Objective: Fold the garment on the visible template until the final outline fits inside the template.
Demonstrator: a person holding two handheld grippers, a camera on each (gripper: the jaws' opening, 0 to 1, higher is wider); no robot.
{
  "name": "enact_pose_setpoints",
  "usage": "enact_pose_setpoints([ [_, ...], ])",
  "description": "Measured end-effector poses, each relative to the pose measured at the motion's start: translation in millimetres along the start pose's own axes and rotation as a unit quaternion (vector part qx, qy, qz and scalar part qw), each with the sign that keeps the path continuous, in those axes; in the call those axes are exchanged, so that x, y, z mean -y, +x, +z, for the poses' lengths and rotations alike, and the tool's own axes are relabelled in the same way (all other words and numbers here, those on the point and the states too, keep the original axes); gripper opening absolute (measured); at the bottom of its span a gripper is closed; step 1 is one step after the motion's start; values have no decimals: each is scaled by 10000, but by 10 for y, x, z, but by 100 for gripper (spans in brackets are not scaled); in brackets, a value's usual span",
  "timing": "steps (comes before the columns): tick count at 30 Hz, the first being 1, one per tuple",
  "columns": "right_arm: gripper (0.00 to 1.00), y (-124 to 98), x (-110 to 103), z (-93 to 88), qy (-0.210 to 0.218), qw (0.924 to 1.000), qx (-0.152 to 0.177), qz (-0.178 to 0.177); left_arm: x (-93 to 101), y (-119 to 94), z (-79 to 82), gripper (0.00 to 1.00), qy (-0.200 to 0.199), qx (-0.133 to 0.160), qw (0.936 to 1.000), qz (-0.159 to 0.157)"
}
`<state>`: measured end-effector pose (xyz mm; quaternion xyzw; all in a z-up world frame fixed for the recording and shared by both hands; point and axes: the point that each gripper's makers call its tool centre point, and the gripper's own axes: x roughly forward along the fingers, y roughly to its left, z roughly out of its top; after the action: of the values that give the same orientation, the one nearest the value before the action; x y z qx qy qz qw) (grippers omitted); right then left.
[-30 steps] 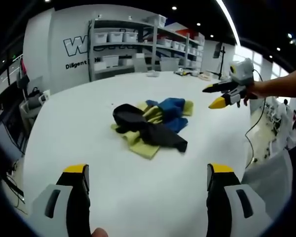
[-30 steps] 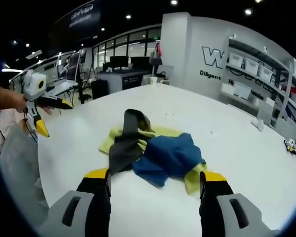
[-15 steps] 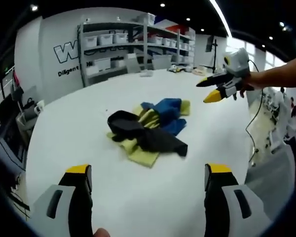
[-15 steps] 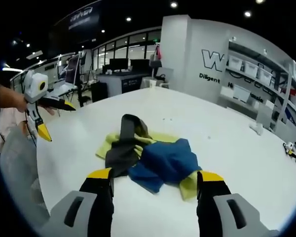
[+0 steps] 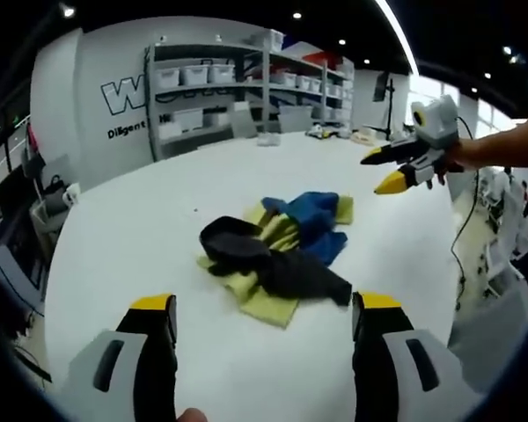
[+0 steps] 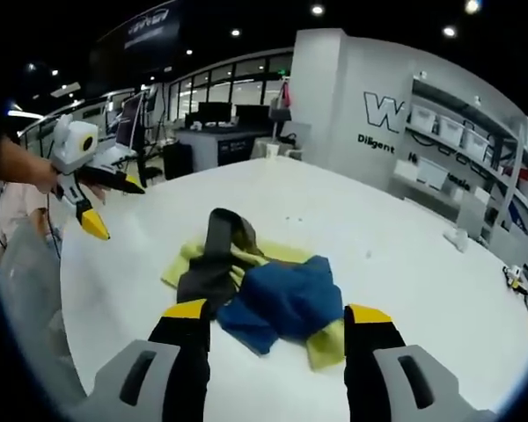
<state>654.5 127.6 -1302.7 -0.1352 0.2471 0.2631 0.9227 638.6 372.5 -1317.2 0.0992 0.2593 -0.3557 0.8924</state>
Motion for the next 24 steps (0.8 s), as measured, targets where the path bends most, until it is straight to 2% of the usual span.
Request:
enact_pose_setpoints([
  [6, 56, 44, 49, 9, 27, 10000, -29, 20, -6, 124, 79, 74, 61, 25, 10000, -3],
  [11, 54, 81, 106, 46, 208, 9998, 55, 3, 28, 214, 131, 72, 174, 17, 9998, -31],
  [22, 52, 208, 118, 11, 218, 9997, -38, 102, 12, 385, 283, 68, 300, 37, 9995, -45],
  [24, 48, 234, 129, -8, 158, 9998, -49, 57, 3, 419, 289, 67, 392, -5, 9992, -46],
])
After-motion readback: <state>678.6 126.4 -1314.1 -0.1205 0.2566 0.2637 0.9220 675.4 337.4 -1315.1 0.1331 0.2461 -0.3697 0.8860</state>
